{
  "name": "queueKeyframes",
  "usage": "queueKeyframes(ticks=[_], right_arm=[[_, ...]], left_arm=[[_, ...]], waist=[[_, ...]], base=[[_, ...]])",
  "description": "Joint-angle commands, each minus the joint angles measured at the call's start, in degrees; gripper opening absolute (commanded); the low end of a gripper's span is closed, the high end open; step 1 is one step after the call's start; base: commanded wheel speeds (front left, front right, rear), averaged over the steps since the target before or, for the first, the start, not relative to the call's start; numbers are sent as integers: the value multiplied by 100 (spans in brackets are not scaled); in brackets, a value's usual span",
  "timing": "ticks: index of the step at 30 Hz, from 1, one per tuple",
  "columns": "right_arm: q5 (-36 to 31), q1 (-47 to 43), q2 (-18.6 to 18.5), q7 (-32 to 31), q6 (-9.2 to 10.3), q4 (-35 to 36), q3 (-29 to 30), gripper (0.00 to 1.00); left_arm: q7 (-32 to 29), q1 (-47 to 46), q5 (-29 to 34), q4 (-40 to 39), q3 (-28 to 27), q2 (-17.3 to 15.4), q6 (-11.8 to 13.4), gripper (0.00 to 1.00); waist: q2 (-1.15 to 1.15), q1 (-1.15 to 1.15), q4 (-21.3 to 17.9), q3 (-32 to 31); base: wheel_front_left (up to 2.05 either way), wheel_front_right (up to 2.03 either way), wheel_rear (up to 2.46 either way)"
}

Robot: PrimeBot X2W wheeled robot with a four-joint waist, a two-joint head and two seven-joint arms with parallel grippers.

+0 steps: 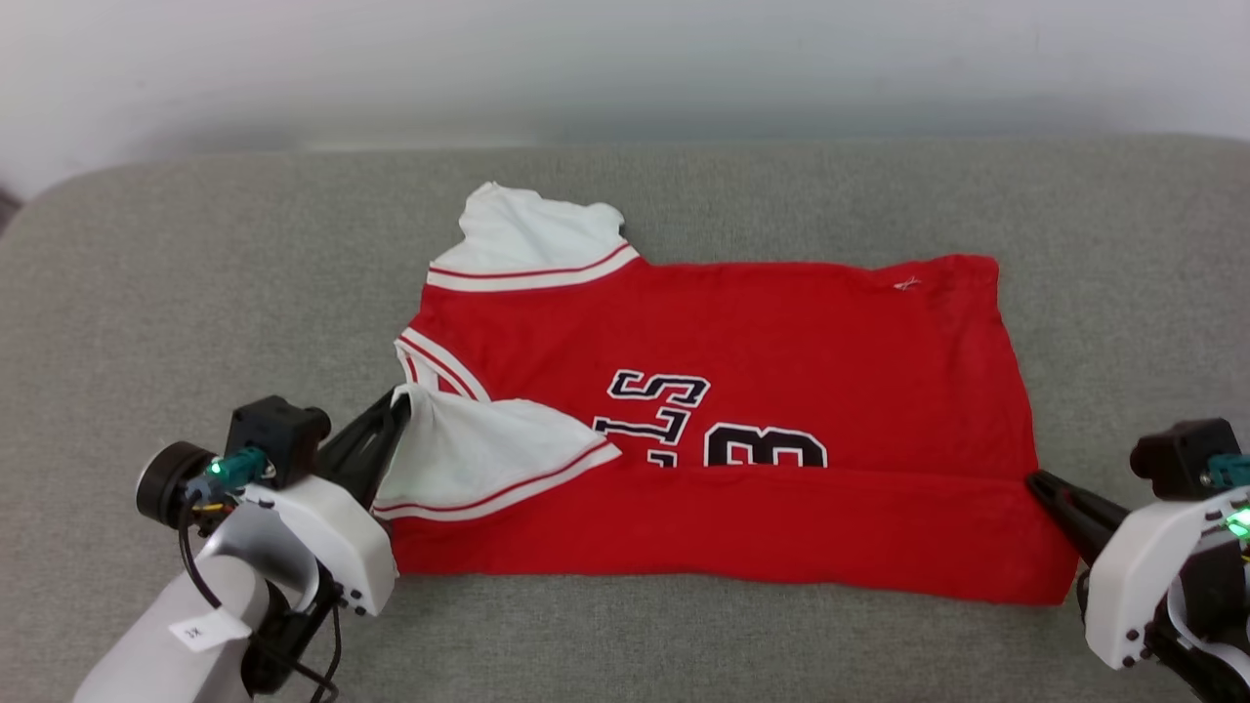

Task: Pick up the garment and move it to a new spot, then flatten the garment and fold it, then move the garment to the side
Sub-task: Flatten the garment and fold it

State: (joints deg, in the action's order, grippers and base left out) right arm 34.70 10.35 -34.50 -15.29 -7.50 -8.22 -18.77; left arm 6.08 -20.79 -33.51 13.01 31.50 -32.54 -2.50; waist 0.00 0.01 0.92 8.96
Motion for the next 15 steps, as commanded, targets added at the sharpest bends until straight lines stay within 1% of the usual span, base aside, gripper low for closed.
queueKeyframes(ticks=[1,8,15], right_arm=[[-33,185,62,-13,2,-90,-51,0],[-73,823,246,58,2,-707,-360,0],[-23,1096,356,209,2,-1256,-759,0]], left_arm=[[76,-180,26,227,6,51,-40,0],[291,-683,22,1399,122,337,-253,0],[470,-948,-45,2392,417,665,-416,0]], waist=[[0,-1,-50,275],[0,-1,-72,715],[0,-1,-59,739]], base=[[0,0,0],[0,0,0],[0,0,0]])
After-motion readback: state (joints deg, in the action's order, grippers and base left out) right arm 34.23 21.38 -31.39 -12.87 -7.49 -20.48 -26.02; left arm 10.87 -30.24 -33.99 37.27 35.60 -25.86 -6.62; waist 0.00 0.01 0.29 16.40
